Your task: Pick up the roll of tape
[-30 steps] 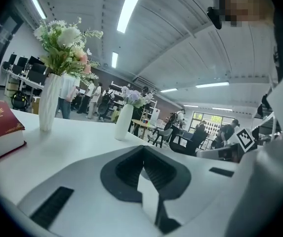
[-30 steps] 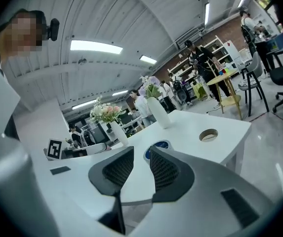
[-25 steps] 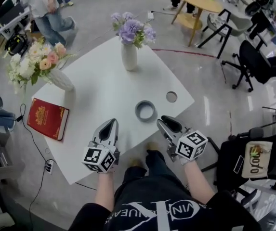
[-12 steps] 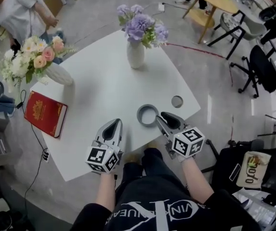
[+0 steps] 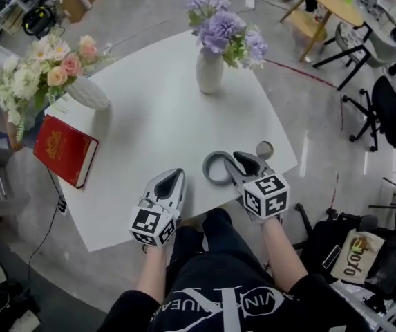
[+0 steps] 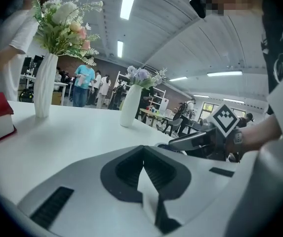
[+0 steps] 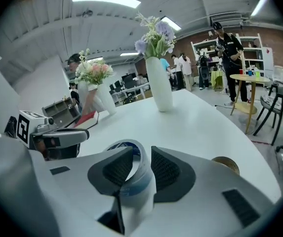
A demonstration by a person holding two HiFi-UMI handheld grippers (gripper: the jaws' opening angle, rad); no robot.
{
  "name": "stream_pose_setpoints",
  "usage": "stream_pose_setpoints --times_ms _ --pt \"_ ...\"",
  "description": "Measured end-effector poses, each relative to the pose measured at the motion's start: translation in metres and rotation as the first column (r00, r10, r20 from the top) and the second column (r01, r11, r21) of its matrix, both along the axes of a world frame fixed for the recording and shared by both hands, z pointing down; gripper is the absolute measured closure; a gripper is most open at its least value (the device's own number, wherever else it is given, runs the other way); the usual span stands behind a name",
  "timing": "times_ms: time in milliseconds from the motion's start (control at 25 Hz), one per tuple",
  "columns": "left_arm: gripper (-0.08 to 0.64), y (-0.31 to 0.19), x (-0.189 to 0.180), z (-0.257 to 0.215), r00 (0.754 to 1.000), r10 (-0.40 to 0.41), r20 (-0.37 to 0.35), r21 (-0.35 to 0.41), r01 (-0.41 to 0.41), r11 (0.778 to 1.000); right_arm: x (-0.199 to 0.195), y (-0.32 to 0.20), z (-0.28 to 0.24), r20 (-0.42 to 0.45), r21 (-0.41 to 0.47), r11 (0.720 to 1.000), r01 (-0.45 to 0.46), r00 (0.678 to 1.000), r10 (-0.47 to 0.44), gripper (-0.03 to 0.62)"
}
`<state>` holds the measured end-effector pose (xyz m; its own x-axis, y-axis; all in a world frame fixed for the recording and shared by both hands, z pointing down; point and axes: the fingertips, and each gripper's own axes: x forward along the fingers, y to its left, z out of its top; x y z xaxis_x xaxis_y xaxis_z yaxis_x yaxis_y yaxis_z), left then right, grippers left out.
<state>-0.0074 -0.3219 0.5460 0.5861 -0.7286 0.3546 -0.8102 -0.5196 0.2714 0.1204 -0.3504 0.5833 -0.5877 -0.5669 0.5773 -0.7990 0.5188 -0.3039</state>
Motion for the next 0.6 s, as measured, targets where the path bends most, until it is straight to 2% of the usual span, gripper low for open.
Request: stream_pose_setpoints --times_ms 160,280,400,600 --pt "0.560 -0.002 -0.001 0.004 1.000 -0.015 -0.006 -0.011 0.015 1.000 -0.004 -0.004 0.012 -0.055 -0.053 0.998 0.040 0.998 -0.043 0.476" --pt "0.560 -0.005 -0.005 0.004 0.999 -0.033 -0.016 -0.014 0.033 0.999 -0.007 -0.006 0.015 -0.059 -0.076 0.996 0.052 0.997 -0.056 0.485" --pt "0.560 -0.005 -0.008 0.005 0.999 -0.044 -0.017 -0.015 0.044 0.999 -0.009 -0.009 0.016 -0.056 -0.071 0.996 0.055 0.997 -0.059 0.511" --pt "0.560 0.000 -0.014 0.004 0.998 -0.063 -0.032 -0.021 0.062 0.998 -0.008 -0.008 0.013 -0.079 -0.045 0.998 0.050 0.995 -0.053 0.517"
